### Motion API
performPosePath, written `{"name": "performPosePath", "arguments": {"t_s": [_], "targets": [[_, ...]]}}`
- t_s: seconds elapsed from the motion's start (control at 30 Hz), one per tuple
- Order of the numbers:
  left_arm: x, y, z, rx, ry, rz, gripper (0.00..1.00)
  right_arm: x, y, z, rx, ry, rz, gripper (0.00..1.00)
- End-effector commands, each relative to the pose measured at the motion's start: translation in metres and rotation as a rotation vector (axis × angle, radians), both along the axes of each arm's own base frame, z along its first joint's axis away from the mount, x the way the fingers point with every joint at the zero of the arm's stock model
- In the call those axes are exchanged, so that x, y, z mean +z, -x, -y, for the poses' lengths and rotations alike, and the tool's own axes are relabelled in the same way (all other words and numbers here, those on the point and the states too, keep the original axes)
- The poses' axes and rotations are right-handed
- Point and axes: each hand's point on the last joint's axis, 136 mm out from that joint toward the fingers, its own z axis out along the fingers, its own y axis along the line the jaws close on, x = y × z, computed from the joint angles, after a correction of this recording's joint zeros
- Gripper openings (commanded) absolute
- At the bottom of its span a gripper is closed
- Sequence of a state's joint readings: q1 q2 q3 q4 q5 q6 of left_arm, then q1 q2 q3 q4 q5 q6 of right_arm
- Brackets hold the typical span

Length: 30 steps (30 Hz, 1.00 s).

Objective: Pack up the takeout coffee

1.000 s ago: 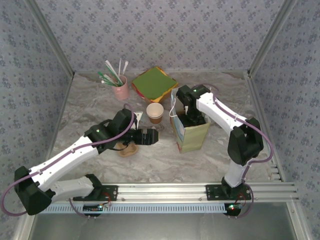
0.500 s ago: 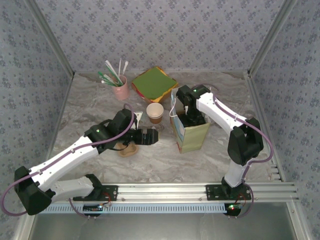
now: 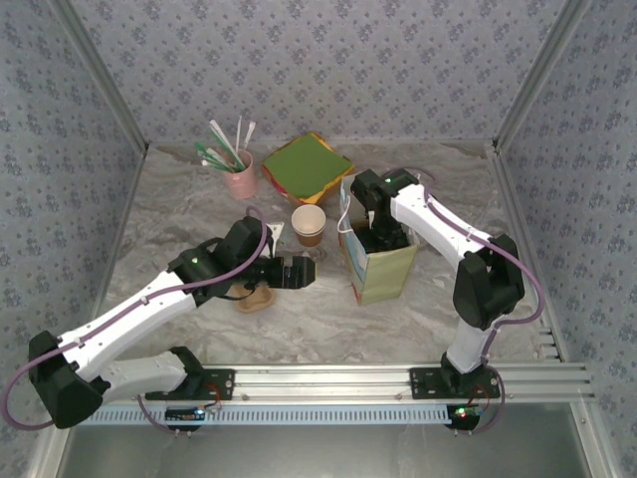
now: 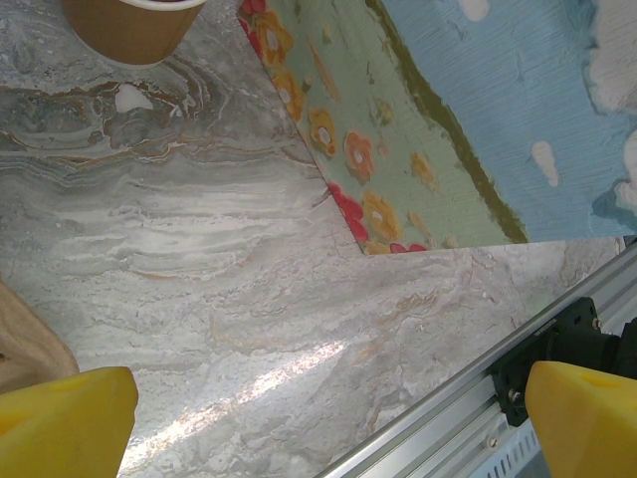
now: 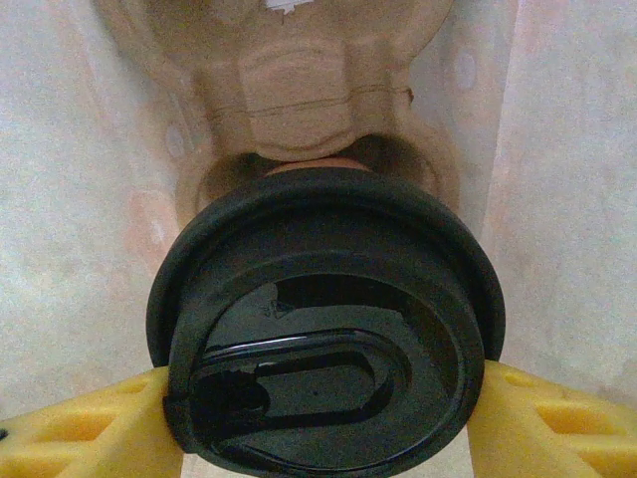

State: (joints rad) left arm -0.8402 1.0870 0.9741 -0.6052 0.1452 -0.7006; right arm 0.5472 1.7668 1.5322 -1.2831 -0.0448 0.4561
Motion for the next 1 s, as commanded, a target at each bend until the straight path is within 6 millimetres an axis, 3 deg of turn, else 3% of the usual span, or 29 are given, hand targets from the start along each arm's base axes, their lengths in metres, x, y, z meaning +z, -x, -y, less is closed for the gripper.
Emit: {"name": "performPosePath", "arguments": {"t_s": [0.0,0.53,0.97], "targets": [[0.019,-0.002,0.005,-0.008,0.032,0.035,1.0,-0.016,0.006,0.005,-0.008,0.034,-0.058,0.67],[0.021,-0.003,0.006,-0.008,0.035,0.036,1.0,-0.016,0.007,0.007,-0.007,0.035,-0.059,0.67],[0.018,-0.001,0.005,-0.003,0.032,0.025,1.0,-0.038,0.01,0.006,-0.004,0.043,-0.079,0.67]]}}
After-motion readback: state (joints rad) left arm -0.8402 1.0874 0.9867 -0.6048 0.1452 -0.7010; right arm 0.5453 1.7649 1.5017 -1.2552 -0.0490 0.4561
